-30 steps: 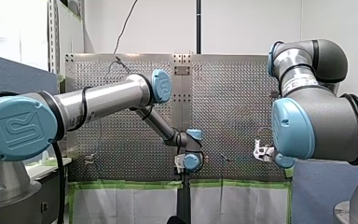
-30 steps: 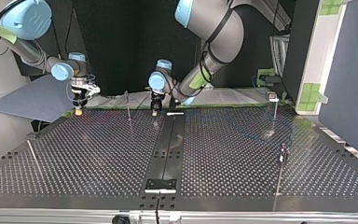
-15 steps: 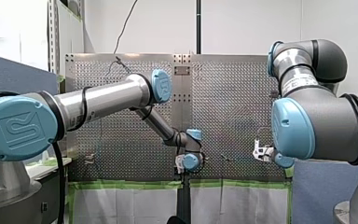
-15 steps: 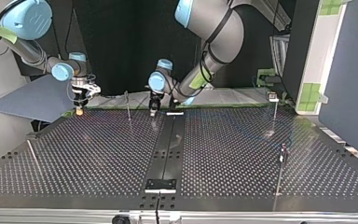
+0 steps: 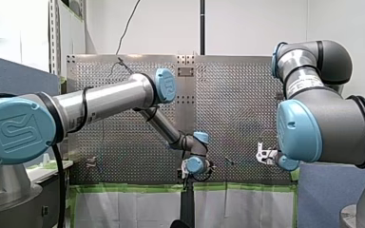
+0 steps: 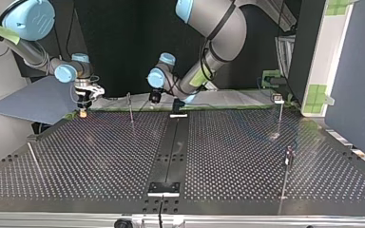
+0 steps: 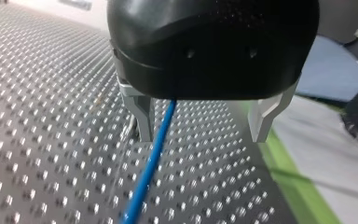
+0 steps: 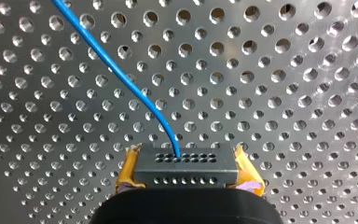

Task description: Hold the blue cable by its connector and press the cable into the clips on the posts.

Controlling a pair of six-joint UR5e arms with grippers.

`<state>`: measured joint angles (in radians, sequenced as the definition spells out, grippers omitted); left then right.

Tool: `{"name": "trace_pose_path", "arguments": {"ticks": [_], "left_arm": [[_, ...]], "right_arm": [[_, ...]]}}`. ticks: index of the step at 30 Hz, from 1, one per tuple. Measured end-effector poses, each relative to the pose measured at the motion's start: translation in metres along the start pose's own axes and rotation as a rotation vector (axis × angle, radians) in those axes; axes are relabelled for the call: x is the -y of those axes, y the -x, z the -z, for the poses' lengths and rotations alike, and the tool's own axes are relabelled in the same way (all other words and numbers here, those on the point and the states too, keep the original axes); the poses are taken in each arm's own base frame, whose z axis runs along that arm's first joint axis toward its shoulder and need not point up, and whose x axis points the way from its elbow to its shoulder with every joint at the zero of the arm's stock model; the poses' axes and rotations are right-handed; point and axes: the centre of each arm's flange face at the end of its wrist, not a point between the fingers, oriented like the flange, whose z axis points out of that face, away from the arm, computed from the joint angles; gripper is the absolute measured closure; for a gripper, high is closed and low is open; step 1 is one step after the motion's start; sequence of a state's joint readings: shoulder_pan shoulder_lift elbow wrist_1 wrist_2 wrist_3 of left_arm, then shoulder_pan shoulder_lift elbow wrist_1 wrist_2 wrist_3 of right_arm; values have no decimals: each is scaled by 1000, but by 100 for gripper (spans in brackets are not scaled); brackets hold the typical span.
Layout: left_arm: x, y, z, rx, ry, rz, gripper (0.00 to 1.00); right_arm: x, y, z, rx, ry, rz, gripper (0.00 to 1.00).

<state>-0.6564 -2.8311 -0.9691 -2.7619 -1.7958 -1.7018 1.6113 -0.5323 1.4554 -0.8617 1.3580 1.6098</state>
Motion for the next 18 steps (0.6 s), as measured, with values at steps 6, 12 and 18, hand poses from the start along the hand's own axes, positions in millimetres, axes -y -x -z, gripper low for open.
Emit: {"name": "trace_pose_path", "arguments": {"ticks": [6,12,18], "left_arm": [[11,16,15,11,-19,-51,0],[23,33,30,29,-54,-77,0],[45,39,56,7,-89,-116,0]], "right_arm": [[5,1,0,-1,-9,-3,100],[9,1,0,0,-15,-7,100],[10,1,0,1,-16,-11,100]]}}
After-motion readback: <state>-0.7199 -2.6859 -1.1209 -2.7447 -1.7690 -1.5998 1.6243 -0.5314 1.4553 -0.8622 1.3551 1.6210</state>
